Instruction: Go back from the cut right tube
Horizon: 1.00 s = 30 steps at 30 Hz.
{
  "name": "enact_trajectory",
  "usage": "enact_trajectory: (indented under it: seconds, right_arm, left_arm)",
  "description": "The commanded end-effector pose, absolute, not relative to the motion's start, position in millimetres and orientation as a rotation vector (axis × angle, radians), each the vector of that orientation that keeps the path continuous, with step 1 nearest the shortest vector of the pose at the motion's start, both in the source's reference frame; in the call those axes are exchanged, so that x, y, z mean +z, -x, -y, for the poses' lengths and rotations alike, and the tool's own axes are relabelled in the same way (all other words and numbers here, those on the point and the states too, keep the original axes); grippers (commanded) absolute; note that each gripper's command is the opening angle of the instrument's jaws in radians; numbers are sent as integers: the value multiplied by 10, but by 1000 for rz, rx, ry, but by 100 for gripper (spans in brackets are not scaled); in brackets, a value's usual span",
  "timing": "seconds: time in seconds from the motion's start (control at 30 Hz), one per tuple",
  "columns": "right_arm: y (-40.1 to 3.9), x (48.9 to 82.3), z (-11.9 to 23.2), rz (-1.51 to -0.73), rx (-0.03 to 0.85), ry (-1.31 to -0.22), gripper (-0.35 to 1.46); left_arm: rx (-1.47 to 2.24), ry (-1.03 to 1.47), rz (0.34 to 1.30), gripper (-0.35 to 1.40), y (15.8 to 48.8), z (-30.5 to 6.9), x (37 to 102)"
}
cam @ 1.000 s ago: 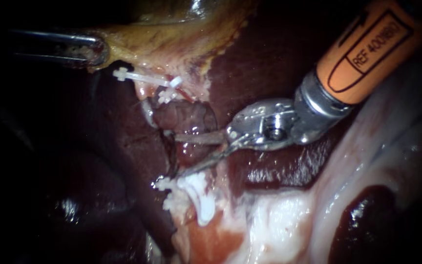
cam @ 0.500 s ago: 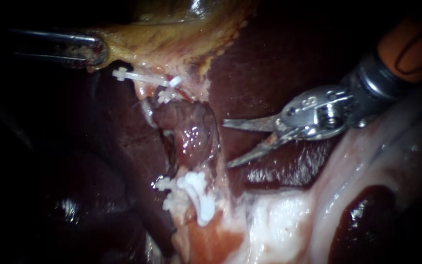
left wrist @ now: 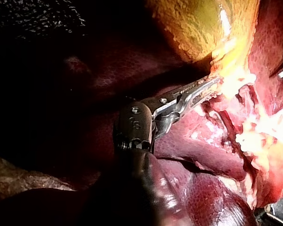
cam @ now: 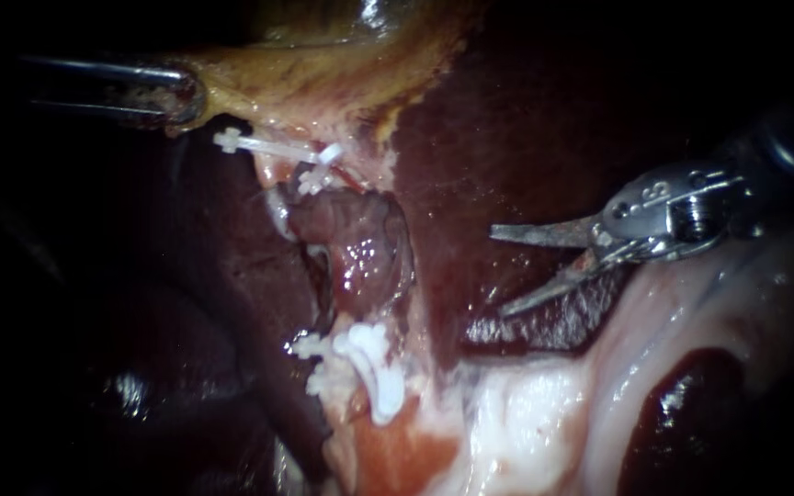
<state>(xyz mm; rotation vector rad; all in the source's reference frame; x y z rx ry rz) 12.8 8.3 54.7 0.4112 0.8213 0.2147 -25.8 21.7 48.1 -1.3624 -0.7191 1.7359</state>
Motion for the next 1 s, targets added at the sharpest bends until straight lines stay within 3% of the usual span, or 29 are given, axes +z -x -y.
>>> enact_trajectory:
  seconds: [0.03,0.57,1.0]
  right_arm:
    - [-127,547,-83,-822,214,-412,145]
    - [-121,547,-83,-823,212,-413,145]
    - [-121,547,-83,-823,212,-413,145]
  left_arm:
    - [1737,1362,715,-35,260,-217,483]
    - [1757,1368,721,-35,316,-200,544]
    - [1756,1364,727,-35,320,-199,547]
